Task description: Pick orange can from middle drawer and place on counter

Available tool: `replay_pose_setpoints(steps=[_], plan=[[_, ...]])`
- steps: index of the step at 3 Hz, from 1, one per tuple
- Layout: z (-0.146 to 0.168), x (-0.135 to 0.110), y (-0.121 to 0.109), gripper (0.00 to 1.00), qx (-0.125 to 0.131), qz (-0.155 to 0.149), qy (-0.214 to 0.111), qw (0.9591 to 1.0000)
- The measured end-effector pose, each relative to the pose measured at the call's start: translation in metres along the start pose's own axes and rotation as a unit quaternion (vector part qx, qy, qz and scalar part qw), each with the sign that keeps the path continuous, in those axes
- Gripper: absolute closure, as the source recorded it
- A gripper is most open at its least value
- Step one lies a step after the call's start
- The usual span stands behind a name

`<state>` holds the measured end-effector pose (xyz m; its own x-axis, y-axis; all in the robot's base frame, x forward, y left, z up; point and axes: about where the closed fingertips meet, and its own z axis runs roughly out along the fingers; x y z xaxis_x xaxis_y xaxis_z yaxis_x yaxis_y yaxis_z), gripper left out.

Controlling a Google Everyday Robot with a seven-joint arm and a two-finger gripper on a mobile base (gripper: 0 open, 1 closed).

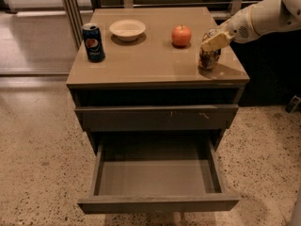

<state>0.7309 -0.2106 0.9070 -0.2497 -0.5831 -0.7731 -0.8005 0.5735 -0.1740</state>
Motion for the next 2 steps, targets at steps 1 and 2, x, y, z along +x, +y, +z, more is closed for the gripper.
replay_pose_setpoints(steps=[1,2], plan=[[0.0091,0.014,0.0023,1.0,-0.016,0.026,0.006,0.9995],[0.0116,0.0166,0.0028,1.0,-0.025,0.035,0.013,0.999]])
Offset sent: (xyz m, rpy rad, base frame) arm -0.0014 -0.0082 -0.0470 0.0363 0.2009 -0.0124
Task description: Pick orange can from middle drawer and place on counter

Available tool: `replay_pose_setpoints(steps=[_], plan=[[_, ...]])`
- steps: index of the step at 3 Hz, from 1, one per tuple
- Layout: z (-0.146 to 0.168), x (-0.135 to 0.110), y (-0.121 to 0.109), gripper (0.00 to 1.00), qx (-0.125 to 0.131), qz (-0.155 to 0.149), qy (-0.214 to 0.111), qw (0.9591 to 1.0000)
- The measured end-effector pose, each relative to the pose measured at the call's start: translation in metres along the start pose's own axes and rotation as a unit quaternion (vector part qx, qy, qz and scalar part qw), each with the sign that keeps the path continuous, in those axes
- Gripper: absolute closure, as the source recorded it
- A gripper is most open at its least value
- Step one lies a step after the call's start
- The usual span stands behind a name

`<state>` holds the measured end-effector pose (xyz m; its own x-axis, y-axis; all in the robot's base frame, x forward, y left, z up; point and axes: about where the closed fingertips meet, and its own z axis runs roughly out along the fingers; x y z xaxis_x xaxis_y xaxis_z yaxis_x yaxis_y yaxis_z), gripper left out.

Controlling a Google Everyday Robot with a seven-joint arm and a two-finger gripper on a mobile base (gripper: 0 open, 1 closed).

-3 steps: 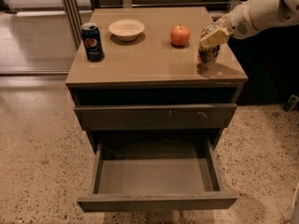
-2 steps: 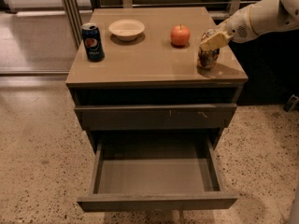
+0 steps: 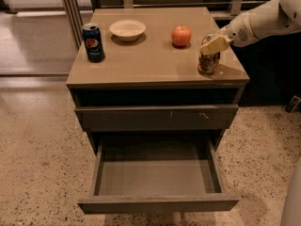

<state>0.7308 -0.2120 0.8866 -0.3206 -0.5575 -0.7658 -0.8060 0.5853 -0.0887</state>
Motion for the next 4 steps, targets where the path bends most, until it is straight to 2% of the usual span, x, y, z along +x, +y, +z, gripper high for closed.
replay_pose_setpoints(steps=[1,4], plan=[[0.0,0.0,0.0,0.81,0.0,0.0,0.0,1.0],[0.0002,0.0,0.0,0.11,0.0,0.0,0.0,1.0]])
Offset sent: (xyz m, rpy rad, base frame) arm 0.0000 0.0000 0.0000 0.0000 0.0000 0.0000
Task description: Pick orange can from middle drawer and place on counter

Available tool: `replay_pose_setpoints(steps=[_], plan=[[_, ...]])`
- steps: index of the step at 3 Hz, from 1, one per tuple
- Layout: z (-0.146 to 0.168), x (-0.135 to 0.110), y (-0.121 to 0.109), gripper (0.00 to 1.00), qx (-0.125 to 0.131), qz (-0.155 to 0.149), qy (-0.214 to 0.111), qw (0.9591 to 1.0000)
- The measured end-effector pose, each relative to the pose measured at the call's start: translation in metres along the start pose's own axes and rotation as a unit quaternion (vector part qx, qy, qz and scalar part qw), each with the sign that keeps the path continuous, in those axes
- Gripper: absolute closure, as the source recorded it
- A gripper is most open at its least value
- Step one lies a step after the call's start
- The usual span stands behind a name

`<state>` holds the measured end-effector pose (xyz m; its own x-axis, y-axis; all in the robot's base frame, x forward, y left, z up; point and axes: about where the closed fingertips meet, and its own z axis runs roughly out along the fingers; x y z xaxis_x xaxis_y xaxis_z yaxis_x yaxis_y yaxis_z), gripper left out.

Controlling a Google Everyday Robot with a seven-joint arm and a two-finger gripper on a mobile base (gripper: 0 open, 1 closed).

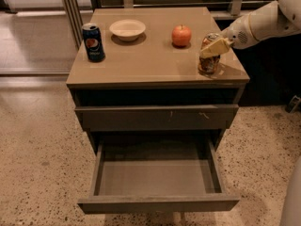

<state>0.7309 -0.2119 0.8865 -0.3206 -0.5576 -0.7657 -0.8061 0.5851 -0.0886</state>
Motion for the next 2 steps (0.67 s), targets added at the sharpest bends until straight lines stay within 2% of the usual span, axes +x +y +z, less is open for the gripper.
replay_pose_setpoints(steps=[1,2], plan=[[0.0004,0.0,0.0001,0.0,0.0,0.0,0.0,1.0],[0.0004,0.0,0.0001,0.0,0.0,0.0,0.0,1.0]])
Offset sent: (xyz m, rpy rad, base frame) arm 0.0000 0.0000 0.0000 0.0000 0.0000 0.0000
